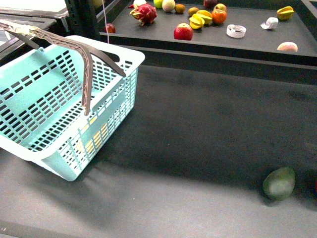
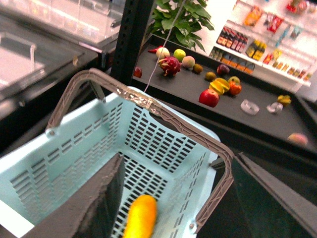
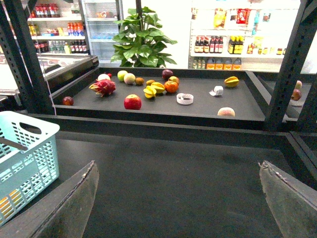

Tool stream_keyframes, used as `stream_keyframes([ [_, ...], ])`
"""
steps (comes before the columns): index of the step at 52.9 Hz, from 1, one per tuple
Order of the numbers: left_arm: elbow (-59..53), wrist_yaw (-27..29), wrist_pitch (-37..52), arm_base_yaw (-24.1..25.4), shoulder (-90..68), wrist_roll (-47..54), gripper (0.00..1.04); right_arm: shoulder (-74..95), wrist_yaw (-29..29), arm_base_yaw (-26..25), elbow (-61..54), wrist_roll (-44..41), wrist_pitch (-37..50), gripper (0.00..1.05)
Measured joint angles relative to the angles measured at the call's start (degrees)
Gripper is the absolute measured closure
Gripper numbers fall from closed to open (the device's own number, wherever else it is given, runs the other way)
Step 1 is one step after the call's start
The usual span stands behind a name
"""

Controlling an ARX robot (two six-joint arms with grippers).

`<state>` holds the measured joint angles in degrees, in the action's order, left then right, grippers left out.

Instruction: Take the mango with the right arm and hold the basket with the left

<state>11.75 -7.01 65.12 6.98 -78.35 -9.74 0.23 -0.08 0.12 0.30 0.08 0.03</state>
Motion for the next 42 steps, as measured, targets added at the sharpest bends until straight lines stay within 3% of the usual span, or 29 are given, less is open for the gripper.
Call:
stream_keyframes([
  [16,-6.6,3.7,-8.0,-3.1,15.2,8.4,1.01,0.0,0.0,0.0,0.0,0.0,0.0,0.08],
  [17,-7.1,6.1,-9.0,-4.4,16.7,8.6,1.00,0.0,0.0,0.0,0.0,0.0,0.0,0.08],
  [21,-8.4,6.7,-12.7,-6.8,21.8,8.9,1.01,0.0,0.0,0.0,0.0,0.0,0.0,0.08],
  [42,-10.5,7.0,-32.8,-6.9,45.5,9.3,1.01,0.0,0.0,0.0,0.0,0.0,0.0,0.08],
])
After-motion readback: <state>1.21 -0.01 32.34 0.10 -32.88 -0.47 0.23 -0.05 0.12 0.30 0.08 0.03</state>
